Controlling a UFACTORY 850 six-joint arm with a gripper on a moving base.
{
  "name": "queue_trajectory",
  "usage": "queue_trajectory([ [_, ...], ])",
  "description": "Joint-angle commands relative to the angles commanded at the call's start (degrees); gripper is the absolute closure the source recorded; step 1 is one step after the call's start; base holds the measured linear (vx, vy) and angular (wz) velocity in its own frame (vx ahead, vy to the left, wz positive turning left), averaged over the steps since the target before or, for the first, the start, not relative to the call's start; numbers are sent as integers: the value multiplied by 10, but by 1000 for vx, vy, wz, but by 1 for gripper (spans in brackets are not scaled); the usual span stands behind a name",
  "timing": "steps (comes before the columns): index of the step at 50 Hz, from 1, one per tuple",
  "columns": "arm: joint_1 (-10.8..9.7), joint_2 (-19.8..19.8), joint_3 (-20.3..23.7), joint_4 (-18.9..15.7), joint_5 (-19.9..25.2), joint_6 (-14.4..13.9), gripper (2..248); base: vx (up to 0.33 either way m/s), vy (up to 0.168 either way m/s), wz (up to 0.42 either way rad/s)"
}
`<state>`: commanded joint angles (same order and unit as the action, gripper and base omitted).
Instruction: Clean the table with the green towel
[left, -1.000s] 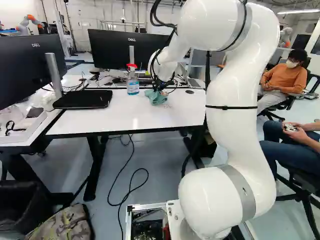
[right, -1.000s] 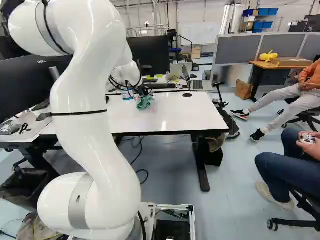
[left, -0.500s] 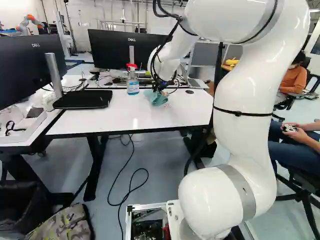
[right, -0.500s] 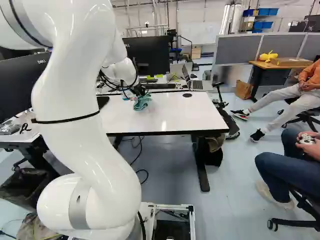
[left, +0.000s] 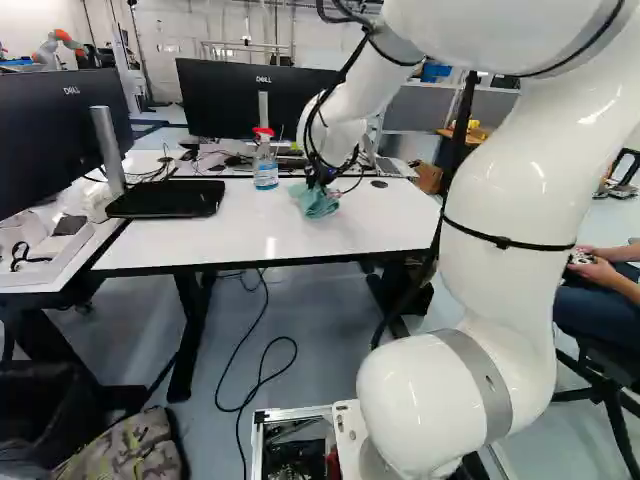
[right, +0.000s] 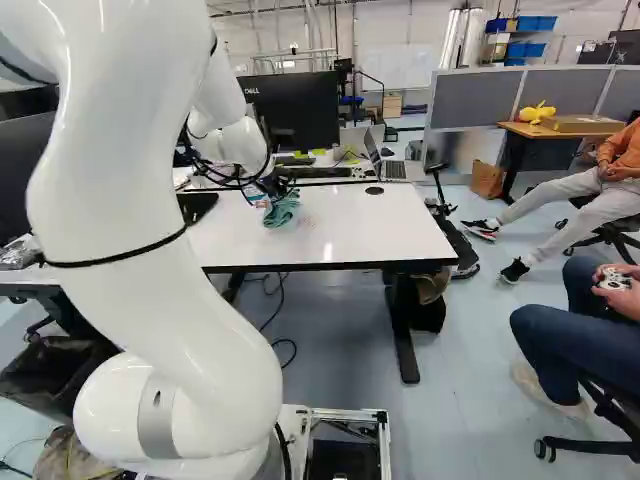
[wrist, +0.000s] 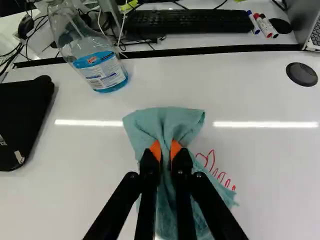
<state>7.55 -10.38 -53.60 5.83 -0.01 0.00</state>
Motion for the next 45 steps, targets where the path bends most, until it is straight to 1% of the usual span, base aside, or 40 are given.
queue_trajectory([
  [11, -1, 30, 34, 0, 2, 0, 209, 0, 0, 0],
  [28, -13, 78, 85, 0, 4, 0, 209, 0, 0, 0],
  [35, -22, 93, 101, 0, 18, 0, 209, 0, 0, 0],
  [45, -40, 107, 115, 0, 46, 0, 209, 0, 0, 0],
])
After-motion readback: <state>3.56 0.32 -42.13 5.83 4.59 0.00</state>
